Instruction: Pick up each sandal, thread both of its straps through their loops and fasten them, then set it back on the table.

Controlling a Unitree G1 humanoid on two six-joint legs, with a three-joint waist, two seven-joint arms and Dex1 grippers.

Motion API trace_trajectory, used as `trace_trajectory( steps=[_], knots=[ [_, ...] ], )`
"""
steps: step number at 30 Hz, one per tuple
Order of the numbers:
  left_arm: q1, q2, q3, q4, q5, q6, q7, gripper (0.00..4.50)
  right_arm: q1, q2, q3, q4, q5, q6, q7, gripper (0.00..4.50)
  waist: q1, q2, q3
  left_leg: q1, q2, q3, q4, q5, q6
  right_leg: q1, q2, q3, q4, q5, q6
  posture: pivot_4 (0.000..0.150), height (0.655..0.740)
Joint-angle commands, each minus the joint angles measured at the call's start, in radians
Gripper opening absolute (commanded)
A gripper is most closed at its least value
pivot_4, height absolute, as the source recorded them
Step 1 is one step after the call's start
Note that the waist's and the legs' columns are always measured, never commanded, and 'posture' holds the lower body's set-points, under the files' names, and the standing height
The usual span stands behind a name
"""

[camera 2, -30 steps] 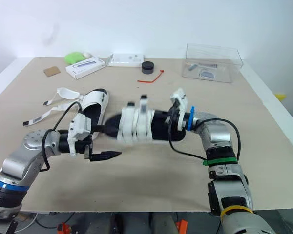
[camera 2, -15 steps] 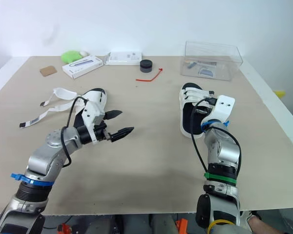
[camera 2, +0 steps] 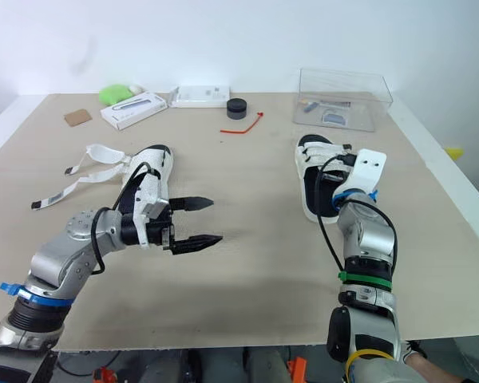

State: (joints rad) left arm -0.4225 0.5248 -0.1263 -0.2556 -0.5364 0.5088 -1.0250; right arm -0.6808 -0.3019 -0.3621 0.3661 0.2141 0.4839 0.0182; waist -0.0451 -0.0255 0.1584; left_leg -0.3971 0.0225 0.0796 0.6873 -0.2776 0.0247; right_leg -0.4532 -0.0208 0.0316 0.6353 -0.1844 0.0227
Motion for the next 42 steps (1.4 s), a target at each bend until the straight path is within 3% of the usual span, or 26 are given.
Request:
trace_trajectory(
  steps=[1,4,6,9,10,13,16,19,23,27,35,42],
  knots=[
    [-0.016,0.010,-0.009,-0.016,-0.003,-0.013,-0.034,4.50,-0.039,-0.007,-0.006,-0.034,0.039,-0.025,0.033,1.47,0.000,0.000,0.000,0.000,0.000,0.000,0.000,0.000,0.000,0.000,0.000,0.000,0.000,0.000,0.000,0.150,0.7400],
    [-0.016,0.007,-0.018,-0.011,0.022,-0.030,-0.024,4.50,0.012,-0.040,0.033,-0.115,0.055,0.036,0.109,2.72,0.000,0.000,0.000,0.000,0.000,0.000,0.000,0.000,0.000,0.000,0.000,0.000,0.000,0.000,0.000,0.150,0.7400],
    [-0.013,0.005,-0.017,0.004,0.060,-0.050,0.008,4.50,0.078,-0.059,0.027,-0.226,0.105,0.129,0.149,3.16,0.000,0.000,0.000,0.000,0.000,0.000,0.000,0.000,0.000,0.000,0.000,0.000,0.000,0.000,0.000,0.150,0.7400],
    [-0.003,-0.010,0.009,0.018,0.097,-0.055,0.092,4.50,0.210,-0.129,0.042,-0.429,0.167,0.245,0.245,4.28,0.004,0.000,0.000,0.000,0.000,-0.002,0.000,0.000,0.001,0.001,-0.001,0.000,0.000,-0.001,0.000,0.150,0.7400],
    [0.000,-0.028,0.042,0.013,0.091,-0.037,0.147,4.50,0.300,-0.200,0.041,-0.539,0.221,0.279,0.351,4.41,0.011,0.000,0.000,-0.001,0.000,-0.002,0.000,0.000,0.001,0.001,-0.001,0.000,0.000,-0.001,0.000,0.150,0.7400],
    [-0.003,-0.060,0.084,0.010,0.142,-0.026,0.289,4.50,0.405,-0.319,0.034,-0.688,0.336,0.295,0.564,4.41,0.020,0.001,0.000,-0.003,-0.002,-0.002,0.000,-0.002,0.003,0.000,-0.003,-0.001,-0.001,-0.002,0.003,0.150,0.7400],
    [-0.002,-0.067,0.092,0.011,0.167,0.034,0.371,4.50,0.396,-0.368,0.037,-0.738,0.432,0.287,0.694,4.41,0.011,0.000,0.001,-0.002,-0.001,0.000,0.002,-0.003,0.004,0.001,-0.002,0.000,-0.003,-0.001,0.004,0.150,0.7400],
    [0.001,-0.114,0.121,0.000,0.212,0.062,0.513,4.50,0.326,-0.345,0.106,-0.739,0.476,0.227,0.794,4.41,0.012,-0.005,0.003,0.011,0.000,-0.001,0.002,-0.002,0.004,0.012,0.001,-0.001,-0.004,-0.002,0.009,0.150,0.7400],
    [-0.027,-0.200,0.142,-0.010,0.292,0.162,0.740,4.50,0.255,-0.310,0.309,-0.627,0.352,0.003,0.985,4.41,0.015,-0.006,0.002,0.012,0.001,-0.002,0.002,0.001,0.005,0.013,0.002,-0.001,-0.004,0.001,0.008,0.150,0.7400],
    [-0.054,-0.256,0.105,0.004,0.376,0.215,0.863,4.50,0.165,-0.280,0.414,-0.452,0.251,-0.164,1.085,4.41,0.023,-0.006,0.002,0.010,0.000,-0.002,0.002,0.002,0.004,0.012,0.001,-0.001,-0.004,0.002,0.005,0.150,0.7400],
    [-0.097,-0.363,0.075,0.047,0.450,0.306,0.990,4.50,-0.001,-0.211,0.447,-0.206,0.206,-0.291,1.197,4.41,0.025,-0.006,0.002,0.007,-0.003,-0.002,0.002,0.001,0.005,0.011,-0.002,-0.002,-0.005,0.005,0.002,0.150,0.7400],
    [-0.147,-0.393,0.092,0.145,0.496,0.298,1.050,4.50,-0.005,-0.185,0.460,-0.190,0.193,-0.291,1.221,4.41,0.024,-0.006,0.002,0.007,-0.002,-0.003,0.001,0.001,0.004,0.011,-0.002,-0.002,-0.004,0.005,0.002,0.150,0.7400]
  ],
)
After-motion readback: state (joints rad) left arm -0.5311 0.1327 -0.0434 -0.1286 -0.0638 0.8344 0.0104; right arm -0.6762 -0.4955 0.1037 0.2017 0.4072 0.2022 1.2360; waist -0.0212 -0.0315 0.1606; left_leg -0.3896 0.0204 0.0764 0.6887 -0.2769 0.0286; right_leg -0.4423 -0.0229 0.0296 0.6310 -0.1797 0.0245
